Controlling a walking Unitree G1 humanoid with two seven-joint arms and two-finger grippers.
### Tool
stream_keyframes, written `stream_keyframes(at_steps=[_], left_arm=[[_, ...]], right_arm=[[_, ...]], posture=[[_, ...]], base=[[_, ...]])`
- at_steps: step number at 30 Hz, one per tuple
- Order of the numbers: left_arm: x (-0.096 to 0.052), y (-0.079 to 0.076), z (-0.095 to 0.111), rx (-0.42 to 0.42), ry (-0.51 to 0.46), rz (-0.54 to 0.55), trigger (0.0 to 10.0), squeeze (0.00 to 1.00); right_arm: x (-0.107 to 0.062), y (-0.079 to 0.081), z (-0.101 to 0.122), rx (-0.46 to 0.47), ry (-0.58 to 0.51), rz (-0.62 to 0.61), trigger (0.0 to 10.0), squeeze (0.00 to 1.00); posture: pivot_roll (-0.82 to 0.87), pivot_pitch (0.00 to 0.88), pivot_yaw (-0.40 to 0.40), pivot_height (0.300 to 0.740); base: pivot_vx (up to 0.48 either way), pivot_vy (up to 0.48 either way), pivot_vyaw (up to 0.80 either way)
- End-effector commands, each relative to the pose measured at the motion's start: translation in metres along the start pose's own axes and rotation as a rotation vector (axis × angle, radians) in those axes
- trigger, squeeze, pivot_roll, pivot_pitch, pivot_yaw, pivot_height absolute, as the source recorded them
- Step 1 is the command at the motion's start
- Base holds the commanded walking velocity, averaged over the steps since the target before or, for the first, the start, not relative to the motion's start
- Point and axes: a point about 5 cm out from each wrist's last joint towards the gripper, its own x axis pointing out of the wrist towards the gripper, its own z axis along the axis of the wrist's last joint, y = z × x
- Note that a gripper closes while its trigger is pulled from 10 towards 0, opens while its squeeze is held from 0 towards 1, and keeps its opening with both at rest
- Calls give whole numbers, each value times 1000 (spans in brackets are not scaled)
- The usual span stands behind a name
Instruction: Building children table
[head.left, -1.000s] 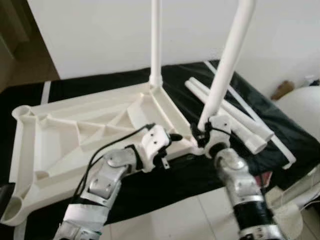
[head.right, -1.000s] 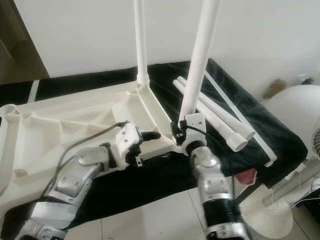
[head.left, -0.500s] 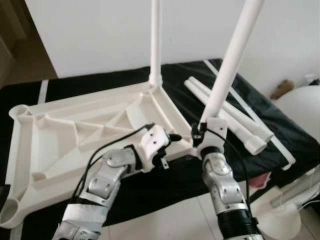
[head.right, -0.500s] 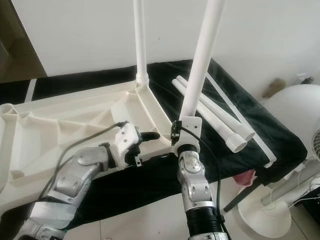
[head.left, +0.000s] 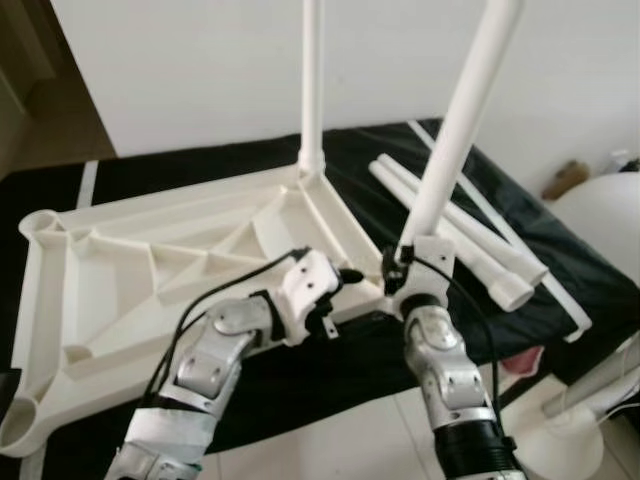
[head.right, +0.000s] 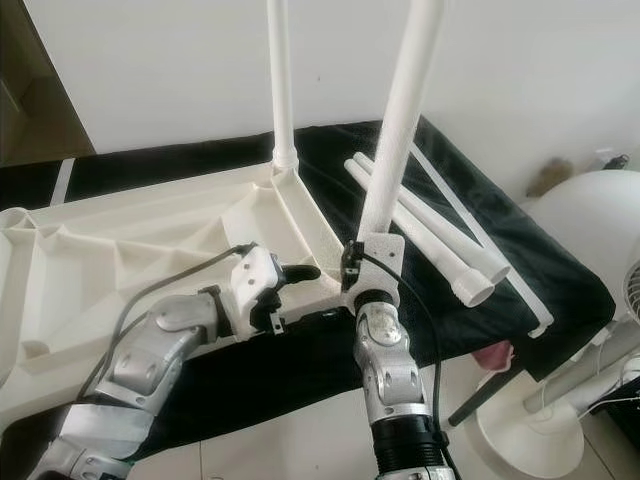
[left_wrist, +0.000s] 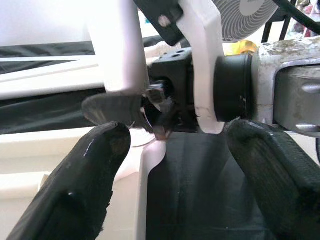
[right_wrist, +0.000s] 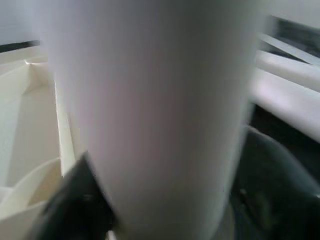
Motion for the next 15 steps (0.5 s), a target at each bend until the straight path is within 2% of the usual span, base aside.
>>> stream_keyframes(at_steps=[1,5,6,13,14,15], left_arm=[[1,0,1,-3,-5,25,10000,0],[1,0,1,-4,-5,25,10000,0],[1,1,2,-3,-9,28,10000,0],[0,0,2,-1,-11,30,10000,0],[0,1,2,-1,-10,29,10000,0],[0,1,2,-1,-10,29,10000,0]], right_arm=[[-3,-4,-10,4,38,-8,10000,1000],[-3,-4,-9,4,27,15,10000,1000],[-3,-8,-5,-3,8,74,10000,1000],[-1,-23,-2,-49,-8,205,10000,1000],[1,-28,-2,-68,-8,254,10000,816],[1,-28,-2,-68,-8,254,10000,816]], posture=[[-79,22,9,740],[-78,21,9,740],[-73,15,2,740],[-71,9,1,740],[-70,6,-2,740],[-70,6,-2,740]], base=[[0,0,0],[0,0,0],[0,0,0],[0,0,0],[0,0,0],[0,0,0]])
